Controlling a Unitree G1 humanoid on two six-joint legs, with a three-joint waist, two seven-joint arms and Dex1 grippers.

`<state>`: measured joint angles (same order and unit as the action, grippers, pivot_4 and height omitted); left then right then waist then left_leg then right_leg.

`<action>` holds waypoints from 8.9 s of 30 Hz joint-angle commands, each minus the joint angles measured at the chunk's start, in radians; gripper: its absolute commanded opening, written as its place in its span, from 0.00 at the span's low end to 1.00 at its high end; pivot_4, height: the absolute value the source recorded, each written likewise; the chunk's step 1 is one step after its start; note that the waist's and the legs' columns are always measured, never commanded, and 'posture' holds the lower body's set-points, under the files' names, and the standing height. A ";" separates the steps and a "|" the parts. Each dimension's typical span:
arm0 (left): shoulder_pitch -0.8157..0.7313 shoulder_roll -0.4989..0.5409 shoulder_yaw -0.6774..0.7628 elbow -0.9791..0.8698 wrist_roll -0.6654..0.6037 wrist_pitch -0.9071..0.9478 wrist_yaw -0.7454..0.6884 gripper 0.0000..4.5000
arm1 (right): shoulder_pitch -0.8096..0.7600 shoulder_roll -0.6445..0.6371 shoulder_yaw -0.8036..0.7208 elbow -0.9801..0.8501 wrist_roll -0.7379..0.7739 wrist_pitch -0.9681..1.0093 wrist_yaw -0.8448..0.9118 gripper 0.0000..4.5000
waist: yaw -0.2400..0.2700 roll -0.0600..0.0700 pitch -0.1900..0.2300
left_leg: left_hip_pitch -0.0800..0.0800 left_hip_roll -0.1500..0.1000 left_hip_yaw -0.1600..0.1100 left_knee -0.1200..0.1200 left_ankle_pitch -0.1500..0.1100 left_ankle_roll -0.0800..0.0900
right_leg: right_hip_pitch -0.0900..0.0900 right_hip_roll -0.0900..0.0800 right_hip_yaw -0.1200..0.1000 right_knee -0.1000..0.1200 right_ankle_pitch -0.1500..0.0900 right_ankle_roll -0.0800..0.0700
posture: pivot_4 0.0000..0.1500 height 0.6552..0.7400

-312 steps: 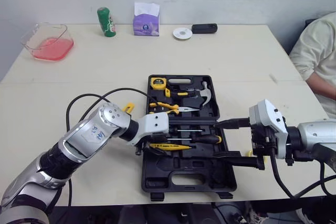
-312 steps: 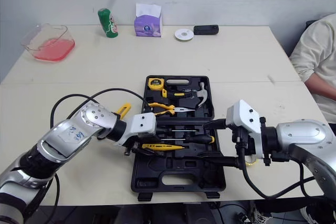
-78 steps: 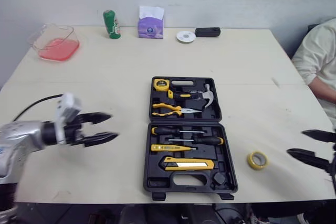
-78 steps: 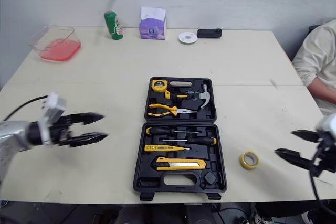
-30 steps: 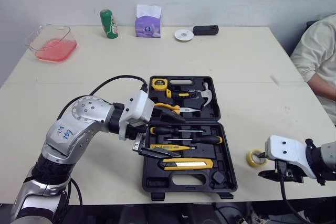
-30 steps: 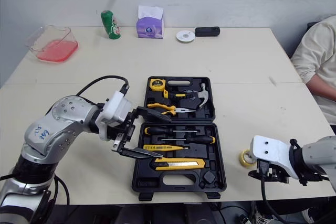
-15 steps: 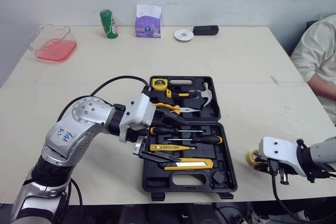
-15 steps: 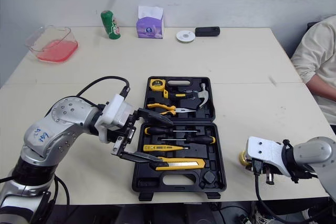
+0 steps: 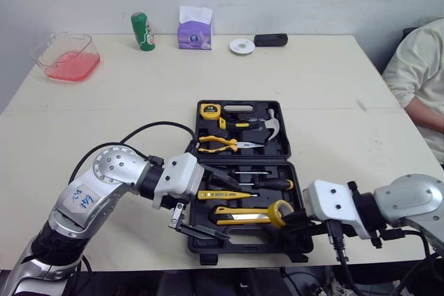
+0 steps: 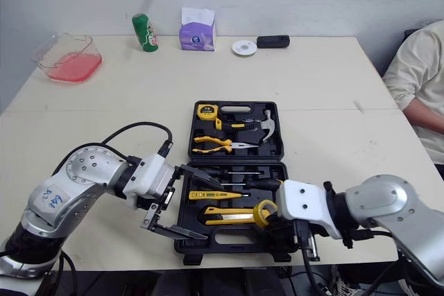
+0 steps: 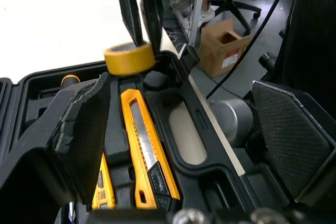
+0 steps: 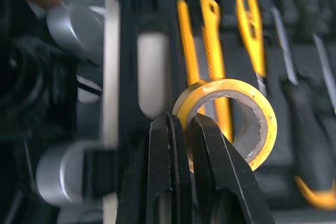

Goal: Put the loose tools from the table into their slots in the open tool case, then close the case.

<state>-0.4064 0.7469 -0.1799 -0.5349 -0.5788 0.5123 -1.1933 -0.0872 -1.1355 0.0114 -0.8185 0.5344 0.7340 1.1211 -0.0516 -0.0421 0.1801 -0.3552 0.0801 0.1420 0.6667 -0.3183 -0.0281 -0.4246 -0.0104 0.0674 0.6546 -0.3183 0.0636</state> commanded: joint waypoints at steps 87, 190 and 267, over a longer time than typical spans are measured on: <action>0.145 0.083 0.200 0.427 0.248 -0.153 0.190 0.38 | 0.012 0.234 -0.152 0.530 -0.072 -0.231 -0.367 0.00 | 0.020 -0.001 -0.002 | 0.005 0.004 0.000 -0.003 -0.010 0.005 | 0.007 0.000 -0.005 -0.010 -0.001 -0.002 | 1.00 0.82; -0.430 -0.315 0.151 0.768 0.427 -0.043 0.628 0.00 | -0.647 0.623 0.041 0.879 -0.425 -0.295 -0.607 0.00 | -0.009 0.012 -0.003 | -0.019 -0.002 0.008 -0.004 0.008 -0.005 | -0.027 0.001 -0.005 0.005 0.004 -0.001 | 1.00 0.82; -0.577 -0.281 0.087 1.402 0.495 -0.472 -0.059 0.01 | 0.182 0.223 -0.199 0.482 -0.229 -0.392 -0.160 0.00 | 0.021 -0.002 0.005 | -0.005 0.000 0.009 0.005 0.000 0.000 | -0.006 0.004 -0.008 -0.001 0.008 -0.001 | 1.00 0.82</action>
<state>-0.9775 0.4465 -0.1142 0.9309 -0.0573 0.0347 -1.2335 0.0845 -0.9002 -0.1460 -0.3224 0.2899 0.3521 0.9448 -0.0304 -0.0437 0.1852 -0.3598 0.0801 0.1503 0.6720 -0.3179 -0.0285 -0.4305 -0.0058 0.0598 0.6541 -0.3108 0.0624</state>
